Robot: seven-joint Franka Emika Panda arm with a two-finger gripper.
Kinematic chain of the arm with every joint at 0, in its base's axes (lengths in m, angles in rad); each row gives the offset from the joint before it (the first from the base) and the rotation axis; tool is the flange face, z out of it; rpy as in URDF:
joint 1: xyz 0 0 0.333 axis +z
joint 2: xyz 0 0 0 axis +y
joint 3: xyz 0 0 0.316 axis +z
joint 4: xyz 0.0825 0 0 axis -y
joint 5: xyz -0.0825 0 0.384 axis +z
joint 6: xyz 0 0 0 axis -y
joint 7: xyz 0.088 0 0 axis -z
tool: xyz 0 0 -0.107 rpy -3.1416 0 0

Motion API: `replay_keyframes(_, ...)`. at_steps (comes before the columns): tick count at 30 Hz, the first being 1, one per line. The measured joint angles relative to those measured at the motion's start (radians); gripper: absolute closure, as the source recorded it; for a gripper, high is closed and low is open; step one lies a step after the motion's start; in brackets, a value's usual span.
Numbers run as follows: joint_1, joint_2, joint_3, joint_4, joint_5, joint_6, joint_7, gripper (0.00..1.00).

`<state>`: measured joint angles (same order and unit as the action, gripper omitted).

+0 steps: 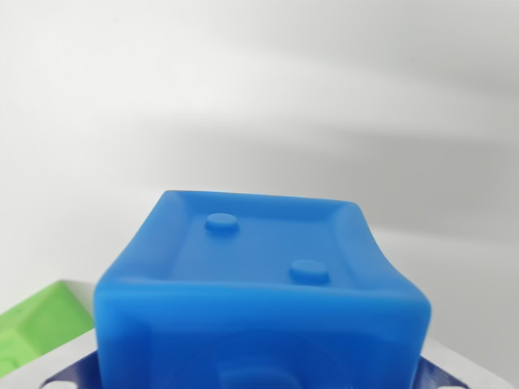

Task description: Stack cube

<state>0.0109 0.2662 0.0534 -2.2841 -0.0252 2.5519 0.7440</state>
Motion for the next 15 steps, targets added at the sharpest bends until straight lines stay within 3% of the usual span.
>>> replay_keyframes(15, 0.017, -0.065, 0.022, -0.062, 0.0, -0.003, -0.044, 1.0)
